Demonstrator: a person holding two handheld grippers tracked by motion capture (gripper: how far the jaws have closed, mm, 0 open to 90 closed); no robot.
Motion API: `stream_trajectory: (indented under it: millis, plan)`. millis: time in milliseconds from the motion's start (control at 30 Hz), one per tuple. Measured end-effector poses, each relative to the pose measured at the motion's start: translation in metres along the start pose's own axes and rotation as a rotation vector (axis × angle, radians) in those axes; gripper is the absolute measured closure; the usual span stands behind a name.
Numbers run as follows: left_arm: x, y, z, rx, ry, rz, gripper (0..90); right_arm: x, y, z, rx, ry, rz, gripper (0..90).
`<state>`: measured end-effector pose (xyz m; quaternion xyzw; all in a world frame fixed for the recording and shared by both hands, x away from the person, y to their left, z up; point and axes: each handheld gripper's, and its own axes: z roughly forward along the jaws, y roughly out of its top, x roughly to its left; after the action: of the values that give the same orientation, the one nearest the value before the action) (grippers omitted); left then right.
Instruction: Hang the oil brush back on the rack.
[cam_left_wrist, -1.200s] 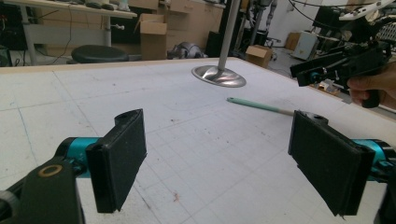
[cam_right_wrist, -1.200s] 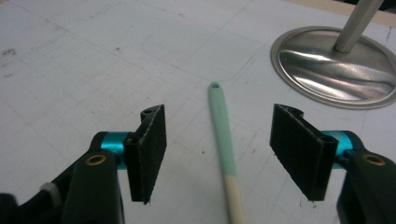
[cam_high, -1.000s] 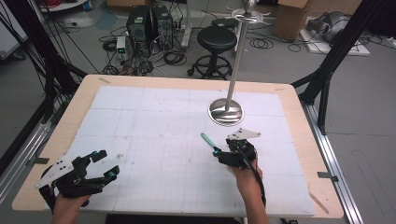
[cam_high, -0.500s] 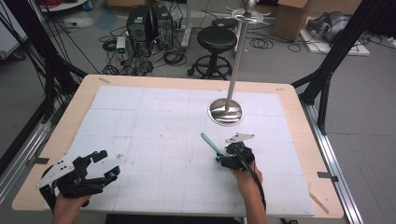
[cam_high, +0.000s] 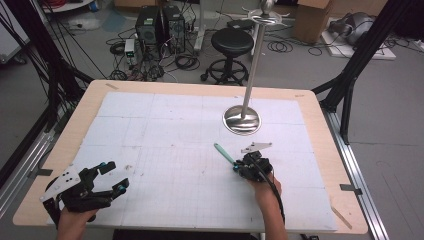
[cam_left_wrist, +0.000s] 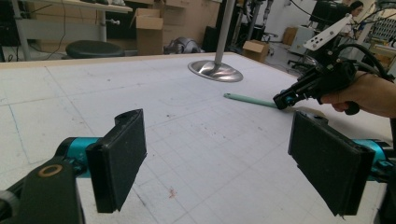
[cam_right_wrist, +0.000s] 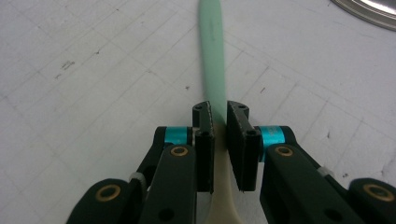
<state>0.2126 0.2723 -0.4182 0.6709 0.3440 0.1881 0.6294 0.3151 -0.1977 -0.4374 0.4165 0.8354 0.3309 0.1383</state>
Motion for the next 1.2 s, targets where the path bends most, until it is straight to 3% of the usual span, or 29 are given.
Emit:
stream_trajectory:
  millis: [167,333,733,967,1067,1200]
  plan:
    - [0.000,0.000,0.000,0.002,0.001,0.001,19.6,0.001,0.000,-0.001,0.002,-0.005,0.001,82.3]
    - [0.000,0.000,0.000,0.004,-0.002,0.003,19.6,0.002,-0.001,-0.004,0.009,0.022,0.005,82.4]
    - [-0.001,0.000,0.002,0.008,-0.021,0.001,19.9,0.014,-0.003,-0.031,-0.107,0.126,-0.008,82.3]
    - [-0.006,0.002,0.006,0.010,-0.080,0.002,19.8,0.034,-0.009,-0.055,-0.228,0.243,-0.048,82.2]
    - [-0.011,0.003,0.010,0.014,-0.133,0.000,19.8,0.043,-0.009,-0.060,-0.255,0.280,-0.073,82.2]
    - [-0.016,0.006,0.013,0.014,-0.158,0.004,19.2,0.054,-0.008,-0.063,-0.273,0.319,-0.102,82.2]
